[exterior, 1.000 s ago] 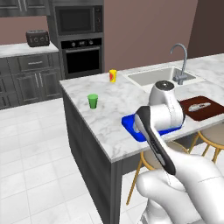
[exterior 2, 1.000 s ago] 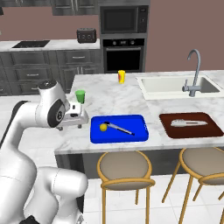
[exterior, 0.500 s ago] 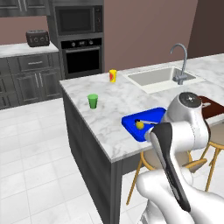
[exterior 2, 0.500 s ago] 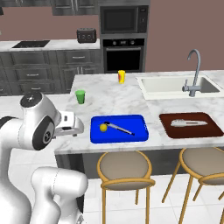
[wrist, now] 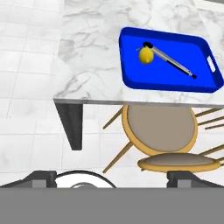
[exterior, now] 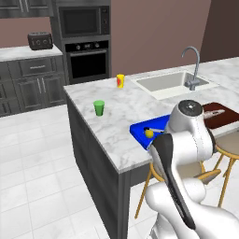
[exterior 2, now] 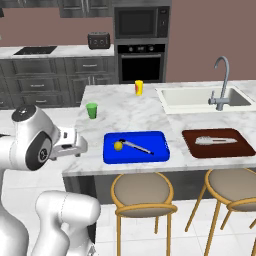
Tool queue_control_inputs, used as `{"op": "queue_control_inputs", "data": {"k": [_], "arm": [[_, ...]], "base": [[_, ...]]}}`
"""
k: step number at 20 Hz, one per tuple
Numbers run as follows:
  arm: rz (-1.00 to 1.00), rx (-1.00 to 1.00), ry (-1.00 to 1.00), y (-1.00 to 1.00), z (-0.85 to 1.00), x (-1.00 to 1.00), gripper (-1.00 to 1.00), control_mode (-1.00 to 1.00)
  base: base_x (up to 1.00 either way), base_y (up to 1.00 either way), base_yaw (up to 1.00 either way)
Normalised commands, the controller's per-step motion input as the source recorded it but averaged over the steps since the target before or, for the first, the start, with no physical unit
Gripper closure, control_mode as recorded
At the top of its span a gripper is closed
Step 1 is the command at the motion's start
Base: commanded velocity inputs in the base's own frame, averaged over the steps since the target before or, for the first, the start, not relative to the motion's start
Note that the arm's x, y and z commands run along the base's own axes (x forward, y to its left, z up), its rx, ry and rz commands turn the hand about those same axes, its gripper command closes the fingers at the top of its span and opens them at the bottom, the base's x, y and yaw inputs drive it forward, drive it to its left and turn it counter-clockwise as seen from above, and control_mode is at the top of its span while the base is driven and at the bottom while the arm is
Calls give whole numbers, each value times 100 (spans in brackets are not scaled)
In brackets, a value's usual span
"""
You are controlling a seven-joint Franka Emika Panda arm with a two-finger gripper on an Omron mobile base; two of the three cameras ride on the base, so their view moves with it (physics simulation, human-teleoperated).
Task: Gather the lemon wedge and lemon from the fridge and place them on a tray on the dining counter. Then gather the steaks from the fridge and place them on the other tray.
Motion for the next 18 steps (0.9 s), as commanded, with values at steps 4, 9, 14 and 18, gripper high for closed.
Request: {"op": "queue_control_inputs", "data": {"k": [4,9,14,18], "arm": [[0,-1,1,18,-2,-2,-100,100],[0,0,0,0,0,0,-100,100],[0,0,0,0,0,0,-100,100],[0,0,0,0,0,0,-100,100]], "base": [[-3,56,0],[-13,75,2],[-1,97,8],[23,100,22]]}}
